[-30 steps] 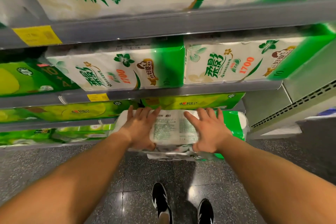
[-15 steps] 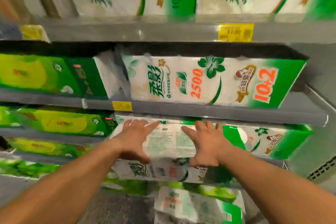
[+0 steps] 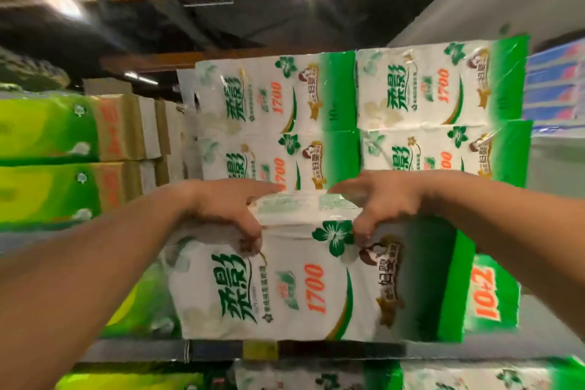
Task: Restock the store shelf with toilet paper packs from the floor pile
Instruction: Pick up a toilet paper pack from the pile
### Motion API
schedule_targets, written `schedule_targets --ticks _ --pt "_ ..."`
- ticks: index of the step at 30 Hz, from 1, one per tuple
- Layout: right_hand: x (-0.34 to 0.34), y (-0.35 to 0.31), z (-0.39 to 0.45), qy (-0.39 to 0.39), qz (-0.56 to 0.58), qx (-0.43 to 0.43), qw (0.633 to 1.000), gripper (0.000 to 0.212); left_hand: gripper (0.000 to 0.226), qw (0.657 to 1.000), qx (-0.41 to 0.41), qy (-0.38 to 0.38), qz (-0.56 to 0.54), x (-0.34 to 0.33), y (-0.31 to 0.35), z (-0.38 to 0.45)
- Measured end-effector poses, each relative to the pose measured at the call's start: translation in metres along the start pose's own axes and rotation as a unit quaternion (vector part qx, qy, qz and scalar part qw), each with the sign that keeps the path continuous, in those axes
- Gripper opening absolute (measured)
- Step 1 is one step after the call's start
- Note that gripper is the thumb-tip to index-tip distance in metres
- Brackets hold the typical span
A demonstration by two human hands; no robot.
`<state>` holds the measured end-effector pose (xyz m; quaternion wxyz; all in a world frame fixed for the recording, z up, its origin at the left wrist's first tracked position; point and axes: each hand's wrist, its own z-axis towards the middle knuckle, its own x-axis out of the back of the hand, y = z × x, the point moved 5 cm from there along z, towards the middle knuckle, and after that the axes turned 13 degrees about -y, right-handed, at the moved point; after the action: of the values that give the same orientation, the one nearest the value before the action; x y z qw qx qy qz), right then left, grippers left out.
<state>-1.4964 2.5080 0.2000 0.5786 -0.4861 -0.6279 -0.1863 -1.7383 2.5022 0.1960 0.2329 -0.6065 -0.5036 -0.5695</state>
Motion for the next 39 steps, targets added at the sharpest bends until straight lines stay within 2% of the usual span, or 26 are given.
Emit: schedule_targets --ticks 1,5,7,9,13,20,26,29,32,34,37,39 --pt "0.017 -0.012 -0.003 0.019 0.007 0.000 1.000 0.106 0.092 1.000 0.003 0.024 -0.003 0.020 0.003 -0.012" --pt "0.084 -0.061 -0.014 0.107 0.017 0.009 0.994 0.102 0.097 0.993 -0.011 0.118 -0.006 0.092 0.010 -0.056" --pt "0.111 -0.082 -0.018 0.162 0.010 0.021 0.986 0.108 0.099 0.985 -0.009 0.170 0.017 0.119 0.010 -0.070" --pt "0.130 -0.095 -0.018 0.213 -0.038 0.032 0.976 0.116 0.107 0.975 -0.006 0.216 0.057 0.139 0.009 -0.077" --pt "0.140 -0.104 0.000 0.274 -0.187 -0.017 0.943 0.107 0.113 0.958 0.019 0.262 0.118 0.150 -0.006 -0.070" --pt "0.123 -0.077 0.067 0.209 -0.193 -0.033 0.958 0.110 0.123 0.961 0.081 0.209 0.162 0.141 -0.052 -0.024" --pt "0.118 -0.060 0.115 0.178 -0.161 -0.026 0.970 0.111 0.112 0.977 0.078 0.161 0.116 0.139 -0.083 0.006" --pt "0.123 -0.053 0.133 0.143 -0.113 -0.032 0.983 0.111 0.111 0.973 0.103 0.154 0.137 0.145 -0.094 0.015" --pt "0.133 -0.051 0.143 0.137 -0.156 -0.070 0.976 0.098 0.094 0.962 0.135 0.158 0.178 0.151 -0.099 0.026" --pt "0.131 -0.047 0.152 0.129 -0.153 -0.083 0.976 0.091 0.096 0.957 0.149 0.153 0.196 0.148 -0.106 0.038" --pt "0.127 -0.040 0.162 0.124 -0.153 -0.098 0.975 0.107 0.120 0.964 0.156 0.150 0.155 0.141 -0.111 0.053" --pt "0.129 -0.036 0.166 0.133 -0.169 -0.094 0.972 0.120 0.115 0.958 0.155 0.173 0.166 0.142 -0.111 0.058"
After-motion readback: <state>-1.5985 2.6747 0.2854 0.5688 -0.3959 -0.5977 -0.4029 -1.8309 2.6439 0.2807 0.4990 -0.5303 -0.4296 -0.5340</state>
